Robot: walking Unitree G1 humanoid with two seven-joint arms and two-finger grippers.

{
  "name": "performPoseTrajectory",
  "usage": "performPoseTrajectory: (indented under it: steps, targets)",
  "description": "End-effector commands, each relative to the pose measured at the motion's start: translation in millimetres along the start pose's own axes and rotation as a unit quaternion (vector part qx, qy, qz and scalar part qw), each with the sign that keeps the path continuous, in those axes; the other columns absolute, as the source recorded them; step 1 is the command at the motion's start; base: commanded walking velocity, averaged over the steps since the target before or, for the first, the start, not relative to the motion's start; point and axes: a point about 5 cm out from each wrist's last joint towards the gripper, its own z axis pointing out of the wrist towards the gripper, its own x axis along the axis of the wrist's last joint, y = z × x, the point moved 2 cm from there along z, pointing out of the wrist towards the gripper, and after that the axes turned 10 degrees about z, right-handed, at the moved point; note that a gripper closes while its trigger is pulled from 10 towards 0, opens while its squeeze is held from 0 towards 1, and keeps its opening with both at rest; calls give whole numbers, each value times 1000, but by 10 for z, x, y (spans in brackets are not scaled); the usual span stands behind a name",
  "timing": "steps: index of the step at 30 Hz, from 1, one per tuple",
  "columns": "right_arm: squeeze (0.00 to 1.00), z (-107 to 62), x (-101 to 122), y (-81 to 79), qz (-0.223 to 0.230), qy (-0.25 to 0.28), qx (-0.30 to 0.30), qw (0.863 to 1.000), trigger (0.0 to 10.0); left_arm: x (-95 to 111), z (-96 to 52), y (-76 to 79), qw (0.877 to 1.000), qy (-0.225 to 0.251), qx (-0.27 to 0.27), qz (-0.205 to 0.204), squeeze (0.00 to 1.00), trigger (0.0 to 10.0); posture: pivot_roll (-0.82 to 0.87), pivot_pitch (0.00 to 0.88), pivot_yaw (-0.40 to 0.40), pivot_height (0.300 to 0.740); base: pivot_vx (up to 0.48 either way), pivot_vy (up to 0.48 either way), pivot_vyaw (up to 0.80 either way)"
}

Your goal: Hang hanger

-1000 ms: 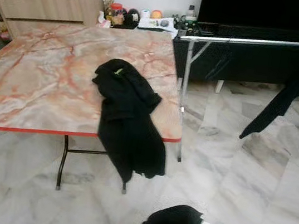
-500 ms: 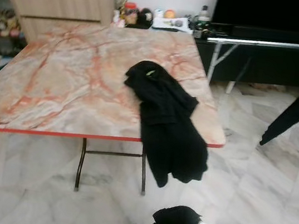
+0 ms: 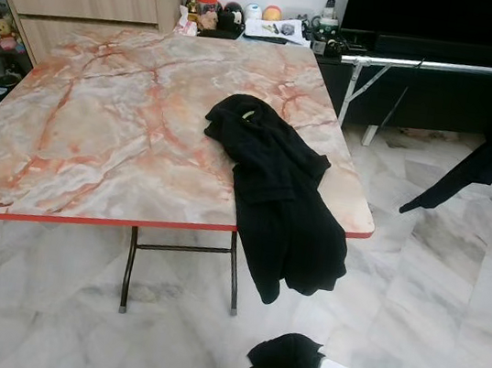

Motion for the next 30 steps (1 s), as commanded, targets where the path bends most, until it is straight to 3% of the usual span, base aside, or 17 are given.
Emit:
performPoseTrajectory:
  steps: [1,10,15,17,25,30]
  targets:
    - [0,-4,10,-6,2,5,0,1000,10000,-94,-10,30,1000,-17,-9,4,0,10000,78,73,49,740,0,0,0]
    - [0,5,68,-23,-16,23,6,1000,10000,-87,-10,30,1000,-13,-9,4,0,10000,81,69,50,740,0,0,0]
    - [0,32,379,-145,-46,108,32,993,10000,-87,-11,26,1000,-13,-8,6,0,10000,76,69,52,740,0,0,0]
    - [0,9,536,-216,-77,151,52,984,10000,-88,-11,27,1000,-12,-9,7,0,10000,72,70,48,740,0,0,0]
    - [0,-176,750,-158,-58,204,38,976,10000,-81,-11,26,1000,-9,-7,5,0,10000,73,76,44,740,0,0,0]
    - [0,-255,1033,-157,-54,243,31,968,10000,-76,-11,20,1000,-9,-7,8,0,10000,60,80,46,740,0,0,0]
